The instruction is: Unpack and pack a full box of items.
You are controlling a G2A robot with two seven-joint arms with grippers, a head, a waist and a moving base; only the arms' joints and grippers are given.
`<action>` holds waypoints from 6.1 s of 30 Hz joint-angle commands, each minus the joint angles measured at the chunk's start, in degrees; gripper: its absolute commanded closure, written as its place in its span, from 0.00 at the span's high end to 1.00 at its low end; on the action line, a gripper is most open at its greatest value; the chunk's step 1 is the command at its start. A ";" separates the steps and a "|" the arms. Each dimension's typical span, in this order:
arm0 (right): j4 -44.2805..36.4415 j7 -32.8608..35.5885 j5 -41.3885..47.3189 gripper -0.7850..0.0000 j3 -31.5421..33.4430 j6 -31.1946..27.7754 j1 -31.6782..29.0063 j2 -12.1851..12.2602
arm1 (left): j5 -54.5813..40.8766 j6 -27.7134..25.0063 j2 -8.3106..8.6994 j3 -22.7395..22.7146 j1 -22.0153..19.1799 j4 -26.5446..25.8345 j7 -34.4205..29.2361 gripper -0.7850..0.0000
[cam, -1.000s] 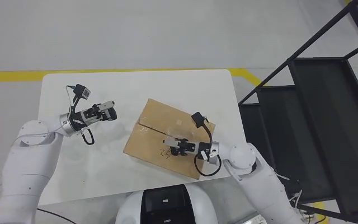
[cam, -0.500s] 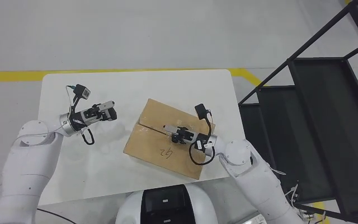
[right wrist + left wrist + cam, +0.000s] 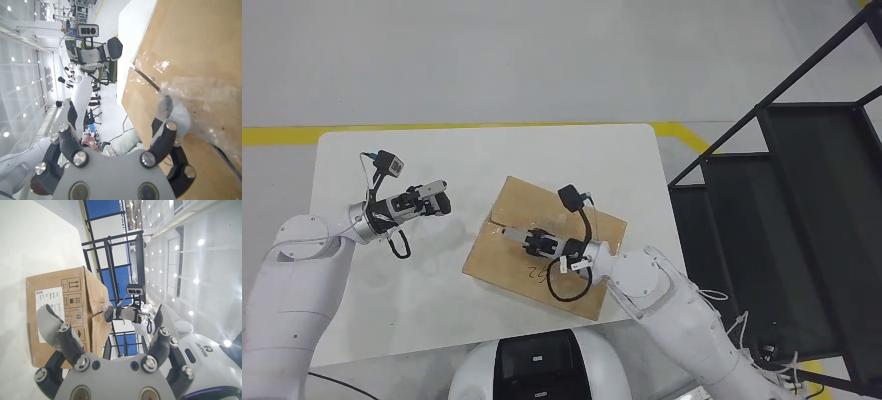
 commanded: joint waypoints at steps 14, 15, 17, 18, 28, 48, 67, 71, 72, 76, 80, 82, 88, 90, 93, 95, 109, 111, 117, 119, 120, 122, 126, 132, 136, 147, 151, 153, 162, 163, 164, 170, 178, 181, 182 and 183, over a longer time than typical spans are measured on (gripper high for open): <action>3.20 -3.89 0.72 1.00 -5.19 2.33 6.91 -2.01 | 0.00 0.00 0.00 0.00 0.00 0.00 0.00 1.00; 3.45 -4.22 0.83 1.00 -5.50 2.46 7.38 -2.17 | 0.00 0.00 0.00 0.00 0.00 0.00 0.00 1.00; 4.06 -4.81 1.13 1.00 -6.14 2.88 8.34 -2.51 | 0.00 0.00 0.00 0.00 0.00 0.00 0.00 1.00; 4.35 -5.19 1.18 1.00 -6.47 3.09 8.83 -2.68 | 0.00 0.00 0.00 0.00 0.00 0.00 0.00 1.00; 7.53 -6.63 2.80 1.00 -9.64 4.01 12.72 -4.38 | 0.00 0.00 0.00 0.00 0.00 0.00 0.00 1.00; 8.98 -5.07 6.59 1.00 -9.44 2.68 13.95 -5.85 | 0.40 0.38 -0.03 0.17 0.33 -0.83 0.87 1.00; -0.55 -0.76 2.12 1.00 4.98 -2.04 -4.85 -1.08 | 1.11 4.79 -2.07 11.37 -9.27 -6.98 -11.84 1.00; 0.52 -2.02 -0.10 1.00 5.05 -2.04 -5.44 -0.91 | 0.98 4.77 -3.74 16.24 -14.12 -1.80 -12.97 1.00; 0.70 -1.80 -0.10 1.00 4.87 -1.92 -5.43 -0.91 | 0.73 4.45 -4.13 17.17 -15.00 -0.64 -13.07 1.00; 0.02 -1.19 0.04 1.00 5.18 -2.50 -6.07 -0.72 | -0.92 3.22 -5.31 19.63 -17.13 3.03 -13.69 1.00; -2.20 -0.21 -0.26 1.00 6.46 -3.02 -7.69 -0.28 | -2.09 3.25 -5.97 21.13 -17.89 4.02 -13.72 1.00; -3.24 0.34 -0.33 1.00 7.46 -3.08 -8.67 0.00 | -2.62 3.36 -6.14 21.63 -18.00 3.70 -13.83 1.00; -4.41 0.04 -0.79 1.00 10.74 -2.68 -11.66 0.73 | -4.14 4.34 -6.19 22.64 -18.06 1.43 -14.81 1.00; -2.81 -0.08 -0.27 1.00 11.20 -2.40 -11.46 0.79 | -4.72 4.75 -6.10 22.86 -18.04 0.36 -15.23 1.00; -0.98 -0.63 0.55 1.00 10.89 -2.38 -10.88 0.71 | -4.98 4.94 -5.88 23.01 -17.94 -0.33 -15.42 1.00; -0.92 -0.07 1.71 1.00 10.90 -3.25 -11.20 0.74 | -5.46 5.13 -5.68 22.97 -17.73 -0.74 -15.61 1.00; -5.10 -0.16 2.18 1.00 17.15 -3.85 -18.33 2.15 | -6.22 5.27 -5.57 25.71 -17.06 -0.58 -15.74 1.00; -4.82 -0.36 2.14 1.00 17.30 -3.67 -18.58 2.21 | -5.58 4.66 -5.69 26.05 -17.45 1.44 -15.13 1.00; -4.62 -0.13 3.80 1.00 18.69 -4.36 -19.70 2.49 | -5.07 4.67 -6.78 28.11 -19.04 7.42 -15.13 1.00; -5.37 -0.01 4.14 1.00 19.57 -4.78 -20.52 2.66 | -5.20 4.65 -7.17 28.72 -19.51 8.36 -15.12 1.00; -5.80 -0.01 4.29 1.00 20.07 -5.01 -21.03 2.74 | -4.86 4.39 -7.29 28.89 -19.75 8.85 -14.86 1.00; -6.80 0.04 4.59 1.00 21.18 -5.44 -22.19 2.93 | -3.70 3.60 -7.42 29.04 -20.11 10.04 -14.06 1.00; -8.86 0.26 5.23 1.00 23.82 -6.34 -24.81 3.34 | -0.87 2.99 -7.47 28.93 -20.49 12.01 -11.65 1.00; -11.58 -0.55 4.39 1.00 27.20 -6.38 -28.67 3.84 | -0.65 2.01 -7.07 27.41 -19.36 12.47 -10.37 1.00; -12.31 -0.34 4.21 1.00 28.29 -6.18 -30.16 4.06 | -2.95 0.12 -6.28 24.76 -17.92 11.62 -10.58 1.00; -11.91 1.29 6.43 1.00 30.65 -7.13 -31.24 4.51 | -6.06 -0.80 -2.43 15.86 -10.34 5.45 -9.67 1.00; -12.23 1.24 7.34 1.00 31.76 -7.54 -32.01 4.65 | -3.92 0.65 -2.14 15.80 -9.56 6.02 -9.70 1.00; -12.47 1.35 7.49 1.00 32.10 -7.67 -32.35 4.72 | -3.31 1.00 -2.09 15.65 -9.29 6.31 -8.85 1.00; -12.40 3.51 9.84 1.00 31.69 -8.93 -31.87 4.90 | -4.24 0.67 -2.21 15.18 -8.56 6.68 -8.67 1.00; -12.22 4.21 10.89 1.00 31.64 -9.52 -31.68 4.92 | -4.33 0.44 -2.22 15.03 -8.68 6.85 -8.51 1.00; -11.84 4.51 11.66 1.00 31.90 -9.98 -31.48 4.95 | -4.49 -0.06 -2.20 14.71 -8.73 6.93 -8.25 1.00; -8.81 -2.61 18.86 1.00 34.09 -16.57 -31.18 4.48 | -5.25 -3.70 -1.13 10.00 -6.76 5.47 -4.19 1.00; -6.40 -13.30 24.24 1.00 37.35 -23.36 -33.60 3.75 | -14.14 -10.04 0.77 -0.66 2.86 -0.53 3.34 1.00; -6.20 -16.67 24.02 1.00 38.65 -24.78 -35.05 3.54 | -17.50 -11.58 1.26 -3.93 6.74 -3.35 3.81 1.00; -6.53 -17.69 23.43 1.00 38.69 -24.41 -35.26 3.47 | -18.49 -11.80 1.37 -4.78 7.83 -4.21 3.88 1.00; -6.81 -18.37 23.48 1.00 38.58 -24.42 -35.28 3.39 | -19.47 -12.01 1.45 -5.57 8.83 -4.83 4.25 1.00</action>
